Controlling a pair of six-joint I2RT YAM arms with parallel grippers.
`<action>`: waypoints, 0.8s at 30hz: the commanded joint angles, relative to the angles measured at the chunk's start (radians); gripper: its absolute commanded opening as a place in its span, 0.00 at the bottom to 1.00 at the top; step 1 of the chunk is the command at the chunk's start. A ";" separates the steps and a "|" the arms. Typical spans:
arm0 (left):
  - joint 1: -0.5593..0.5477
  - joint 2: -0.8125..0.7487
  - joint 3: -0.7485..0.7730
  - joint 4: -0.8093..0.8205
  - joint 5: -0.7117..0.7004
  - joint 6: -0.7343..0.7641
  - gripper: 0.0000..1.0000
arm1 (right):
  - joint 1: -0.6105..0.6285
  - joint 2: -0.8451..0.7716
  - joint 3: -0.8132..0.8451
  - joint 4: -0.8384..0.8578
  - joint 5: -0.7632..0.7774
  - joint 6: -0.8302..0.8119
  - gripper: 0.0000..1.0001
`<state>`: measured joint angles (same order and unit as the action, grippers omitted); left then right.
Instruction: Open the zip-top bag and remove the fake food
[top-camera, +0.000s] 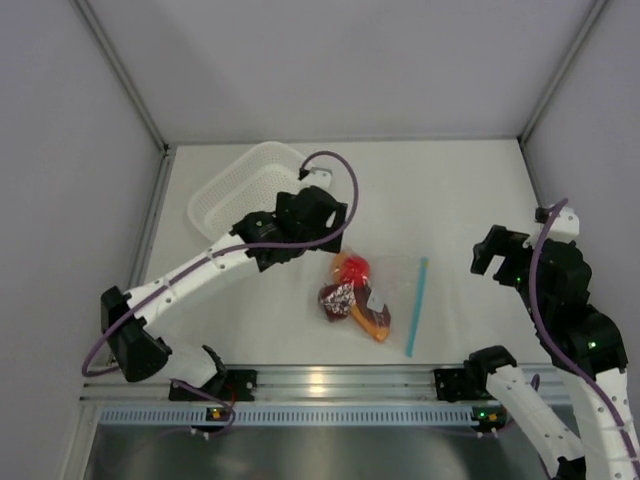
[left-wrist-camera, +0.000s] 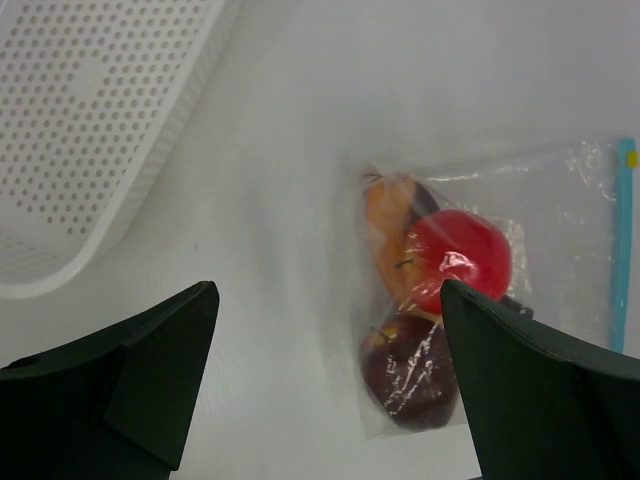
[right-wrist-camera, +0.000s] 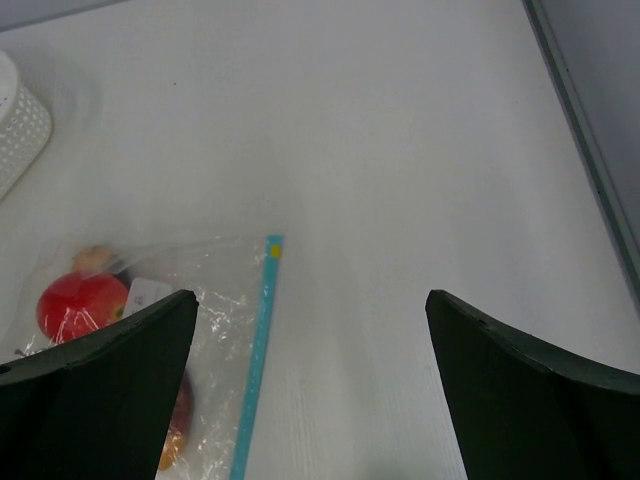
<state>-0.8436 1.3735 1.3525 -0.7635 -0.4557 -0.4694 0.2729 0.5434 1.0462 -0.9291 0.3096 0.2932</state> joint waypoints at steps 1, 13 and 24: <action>-0.127 0.123 0.124 0.029 -0.110 0.018 0.99 | 0.009 -0.037 0.041 -0.008 0.009 0.009 0.99; -0.397 0.545 0.388 0.033 -0.080 0.109 0.99 | 0.009 -0.102 0.123 -0.100 0.267 0.032 0.99; -0.427 0.818 0.562 0.035 -0.018 0.089 0.99 | 0.009 -0.111 0.146 -0.117 0.290 0.032 0.99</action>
<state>-1.2606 2.1464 1.8561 -0.7441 -0.4870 -0.3710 0.2729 0.4377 1.1599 -1.0393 0.5781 0.3187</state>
